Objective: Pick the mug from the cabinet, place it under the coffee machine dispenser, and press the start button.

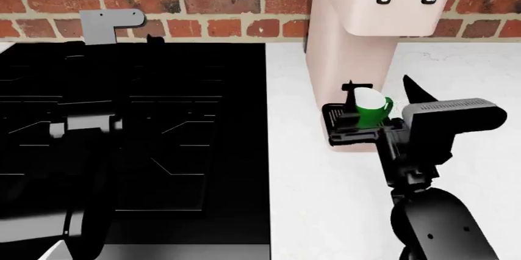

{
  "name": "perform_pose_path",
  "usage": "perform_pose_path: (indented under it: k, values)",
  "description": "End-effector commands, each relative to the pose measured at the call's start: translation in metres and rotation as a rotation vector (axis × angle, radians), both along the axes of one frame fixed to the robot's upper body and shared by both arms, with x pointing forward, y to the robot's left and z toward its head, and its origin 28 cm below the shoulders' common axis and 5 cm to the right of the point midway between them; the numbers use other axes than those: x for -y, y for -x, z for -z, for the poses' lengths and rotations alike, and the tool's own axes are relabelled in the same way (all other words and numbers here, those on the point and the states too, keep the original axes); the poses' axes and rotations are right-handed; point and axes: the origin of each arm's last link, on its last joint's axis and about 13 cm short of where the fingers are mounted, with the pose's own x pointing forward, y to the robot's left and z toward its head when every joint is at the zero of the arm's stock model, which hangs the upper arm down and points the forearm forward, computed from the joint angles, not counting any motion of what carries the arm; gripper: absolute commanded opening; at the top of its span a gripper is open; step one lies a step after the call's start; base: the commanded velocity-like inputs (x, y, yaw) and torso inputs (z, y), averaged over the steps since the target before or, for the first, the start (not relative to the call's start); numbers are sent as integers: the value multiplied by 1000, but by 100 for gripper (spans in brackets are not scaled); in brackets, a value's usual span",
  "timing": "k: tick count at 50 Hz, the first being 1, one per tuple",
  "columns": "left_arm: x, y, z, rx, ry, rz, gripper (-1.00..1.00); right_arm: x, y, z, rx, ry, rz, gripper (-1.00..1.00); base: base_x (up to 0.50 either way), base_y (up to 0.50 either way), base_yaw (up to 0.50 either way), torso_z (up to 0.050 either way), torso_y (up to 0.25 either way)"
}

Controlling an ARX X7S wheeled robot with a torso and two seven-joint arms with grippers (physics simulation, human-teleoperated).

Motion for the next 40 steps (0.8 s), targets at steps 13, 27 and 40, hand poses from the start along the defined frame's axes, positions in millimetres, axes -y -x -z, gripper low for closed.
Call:
perform_pose_path:
  k: [13,27,40]
  values:
    - [1,0,1,-2,5,-4,100,9,60,-95,40,93,-86,-100,0,0,0,0,0]
    - [2,0,1,-2,5,-2,100,16,30,-114,-6,111,-45,-100,0,0,0,0,0]
    - [1,0,2,-6,10,-3,100,11,9,-115,-28,112,-57,-100,0,0,0,0,0]
